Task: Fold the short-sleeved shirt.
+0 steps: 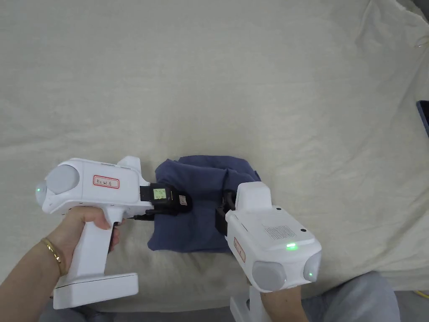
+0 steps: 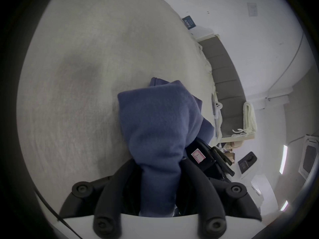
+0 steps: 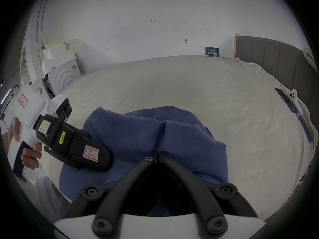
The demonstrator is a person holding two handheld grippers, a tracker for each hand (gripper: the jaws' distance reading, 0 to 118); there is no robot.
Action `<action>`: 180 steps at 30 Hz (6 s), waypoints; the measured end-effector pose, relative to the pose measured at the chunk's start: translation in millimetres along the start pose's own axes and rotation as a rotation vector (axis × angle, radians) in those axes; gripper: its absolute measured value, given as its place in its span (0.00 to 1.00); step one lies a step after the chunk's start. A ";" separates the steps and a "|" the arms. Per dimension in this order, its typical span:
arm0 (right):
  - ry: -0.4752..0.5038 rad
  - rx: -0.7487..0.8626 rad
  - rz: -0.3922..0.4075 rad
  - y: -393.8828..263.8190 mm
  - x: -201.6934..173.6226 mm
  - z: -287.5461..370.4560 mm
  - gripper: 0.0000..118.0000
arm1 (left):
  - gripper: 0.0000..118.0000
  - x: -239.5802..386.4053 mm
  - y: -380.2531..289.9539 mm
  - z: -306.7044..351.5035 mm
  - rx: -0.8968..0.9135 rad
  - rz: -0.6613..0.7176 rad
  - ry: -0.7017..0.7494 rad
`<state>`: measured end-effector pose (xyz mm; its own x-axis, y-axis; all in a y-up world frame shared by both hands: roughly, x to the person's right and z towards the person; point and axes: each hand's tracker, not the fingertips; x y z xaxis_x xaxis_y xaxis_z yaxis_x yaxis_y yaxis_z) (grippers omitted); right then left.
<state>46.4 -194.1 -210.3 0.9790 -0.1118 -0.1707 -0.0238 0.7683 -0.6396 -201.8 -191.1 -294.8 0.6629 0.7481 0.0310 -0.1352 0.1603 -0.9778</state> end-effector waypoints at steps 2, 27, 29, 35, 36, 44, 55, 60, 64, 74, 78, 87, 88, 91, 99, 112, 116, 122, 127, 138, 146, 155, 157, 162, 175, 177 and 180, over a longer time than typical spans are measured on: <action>0.053 0.009 -0.033 11.3 6.0 12.7 0.00 | 0.16 16.2 0.0 3.0 -0.005 -0.030 0.080; -0.176 0.378 -0.020 105.9 76.2 150.0 0.00 | 0.15 -125.2 57.4 292.4 0.284 -0.059 1.271; -0.191 0.362 -0.026 107.8 71.9 143.3 0.00 | 0.16 -149.8 63.9 304.2 0.271 -0.071 1.366; -0.203 0.325 -0.056 117.6 58.6 125.4 0.00 | 0.75 -202.7 69.4 320.2 0.301 -0.137 1.685; -0.203 0.321 -0.057 119.6 57.2 123.0 0.00 | 0.87 -206.6 68.7 324.1 0.317 -0.147 1.733; -0.168 0.329 -0.012 122.3 61.8 140.1 0.00 | 0.94 -129.7 56.1 368.8 0.762 -0.188 1.689; -0.119 0.449 0.110 129.2 76.1 179.0 0.00 | 0.24 75.7 23.9 296.6 1.245 -0.487 1.115; -0.112 0.497 0.102 155.6 76.0 164.1 0.00 | 0.00 142.2 -0.2 229.6 1.279 -0.639 0.894; -0.124 0.517 0.076 163.9 53.9 208.6 0.00 | 0.00 176.0 -18.8 185.1 1.285 -0.688 0.781; -0.134 0.546 0.032 133.7 82.6 185.7 0.00 | 0.00 173.7 -63.3 106.9 1.220 -0.697 0.666; -0.137 0.550 0.047 121.6 79.4 179.8 0.00 | 0.00 157.1 -76.7 84.8 1.162 -0.665 0.656; -0.134 0.485 0.061 98.1 69.2 163.7 0.00 | 0.00 134.8 -89.7 70.8 1.087 -0.616 0.689; -0.136 0.482 0.062 96.0 69.2 162.3 0.00 | 0.00 133.0 -91.0 71.0 1.087 -0.612 0.692; -0.137 0.463 0.053 88.8 70.1 158.2 0.00 | 0.00 125.3 -94.3 69.7 1.081 -0.585 0.703; -0.144 0.441 0.045 77.7 75.2 155.4 0.00 | 0.00 112.8 -104.8 64.5 1.044 -0.558 0.716; -0.139 0.456 0.057 73.8 74.2 156.9 0.00 | 0.00 111.0 -106.4 58.0 1.026 -0.563 0.731; -0.137 0.456 0.062 74.2 72.4 157.9 0.00 | 0.00 111.2 -106.1 58.8 1.026 -0.564 0.729; -0.136 0.454 0.061 74.5 71.2 157.7 0.00 | 0.00 112.3 -107.1 58.8 1.028 -0.577 0.732; -0.136 0.457 0.065 75.1 69.3 158.3 0.00 | 0.00 112.1 -107.5 58.1 1.022 -0.575 0.727; -0.135 0.460 0.068 76.4 67.8 159.3 0.00 | 0.00 113.2 -108.7 56.7 1.013 -0.584 0.723; -0.136 0.461 0.073 76.1 67.5 160.6 0.00 | 0.00 115.6 -108.2 57.7 1.016 -0.583 0.717; -0.134 0.464 0.075 78.0 66.4 161.7 0.00 | 0.00 117.5 -108.9 58.7 1.017 -0.593 0.720; -0.133 0.464 0.074 78.3 66.2 162.0 0.00 | 0.00 117.8 -108.8 58.9 1.019 -0.592 0.719; -0.133 0.466 0.075 78.6 66.1 162.7 0.00 | 0.00 119.6 -108.8 59.1 1.019 -0.598 0.722; -0.137 0.469 0.066 75.4 69.2 164.3 0.00 | 0.00 121.2 -111.1 55.3 1.016 -0.602 0.717; -0.135 0.465 0.064 74.8 69.2 164.0 0.00 | 0.00 122.1 -111.5 54.7 1.011 -0.604 0.717; -0.135 0.466 0.066 73.9 68.7 164.3 0.00 | 0.00 122.2 -112.1 53.9 1.013 -0.609 0.718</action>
<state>145.1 -41.5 -146.1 0.9967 0.0056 -0.0807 -0.0234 0.9748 -0.2218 -145.3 -83.0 -170.2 0.9985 -0.0511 -0.0207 0.0439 0.9638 -0.2631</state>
